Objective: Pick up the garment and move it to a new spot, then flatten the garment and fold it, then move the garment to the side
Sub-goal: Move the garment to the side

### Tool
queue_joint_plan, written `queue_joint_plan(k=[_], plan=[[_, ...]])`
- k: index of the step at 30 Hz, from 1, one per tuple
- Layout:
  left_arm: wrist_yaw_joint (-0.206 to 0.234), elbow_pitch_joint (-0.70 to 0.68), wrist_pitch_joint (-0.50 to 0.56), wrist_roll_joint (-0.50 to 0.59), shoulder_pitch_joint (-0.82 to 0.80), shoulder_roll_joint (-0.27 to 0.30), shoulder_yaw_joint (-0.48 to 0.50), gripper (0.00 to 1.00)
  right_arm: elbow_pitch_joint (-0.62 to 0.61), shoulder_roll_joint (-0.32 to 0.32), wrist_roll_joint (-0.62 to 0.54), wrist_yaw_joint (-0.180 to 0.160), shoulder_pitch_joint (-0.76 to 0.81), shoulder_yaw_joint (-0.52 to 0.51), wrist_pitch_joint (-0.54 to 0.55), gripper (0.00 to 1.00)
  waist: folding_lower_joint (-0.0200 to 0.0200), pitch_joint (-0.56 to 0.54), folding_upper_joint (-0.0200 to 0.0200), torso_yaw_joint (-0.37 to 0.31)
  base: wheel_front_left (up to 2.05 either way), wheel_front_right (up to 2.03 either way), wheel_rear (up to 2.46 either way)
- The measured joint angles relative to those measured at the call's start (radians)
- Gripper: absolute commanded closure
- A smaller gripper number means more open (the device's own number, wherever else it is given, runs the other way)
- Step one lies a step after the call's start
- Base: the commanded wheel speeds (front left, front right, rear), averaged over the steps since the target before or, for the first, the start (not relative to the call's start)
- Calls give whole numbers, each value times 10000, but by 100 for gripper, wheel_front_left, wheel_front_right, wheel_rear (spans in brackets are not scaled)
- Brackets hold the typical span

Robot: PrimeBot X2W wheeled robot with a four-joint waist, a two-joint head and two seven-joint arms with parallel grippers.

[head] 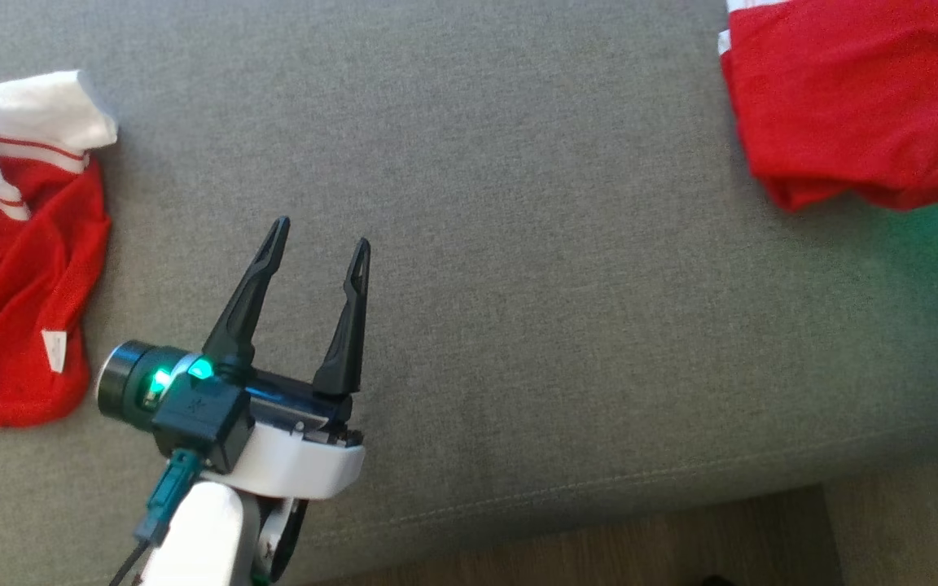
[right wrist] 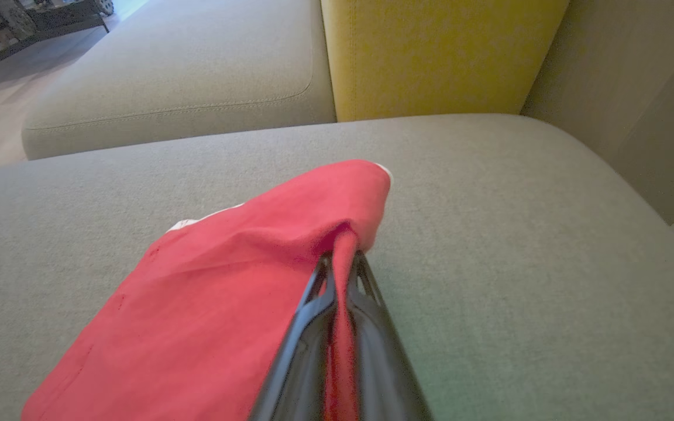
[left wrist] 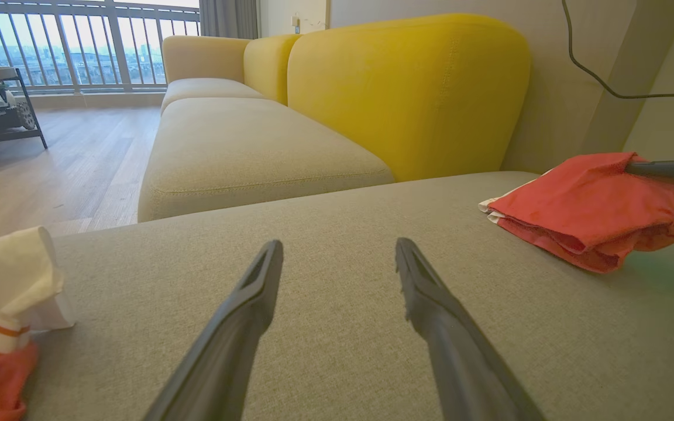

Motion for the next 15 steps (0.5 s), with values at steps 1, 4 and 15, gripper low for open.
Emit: queue_joint_plan(k=[1, 4, 15], plan=[[-2, -10, 0, 29, -30, 2, -2, 0, 17, -2, -165, 0, -82, -58, -61, 100, 0, 56, 0, 1, 0, 0, 0], [-6, -12, 0, 29, -96, 10, -19, 0, 81, -33, -681, 0, -250, -230, -263, 100, 0, 189, 0, 22, 0, 0, 0], [-81, -12, 0, 33, -193, 56, -19, 0, 280, -215, -2004, 0, -424, -445, -633, 100, -1, 434, 0, 71, 0, 0, 0]])
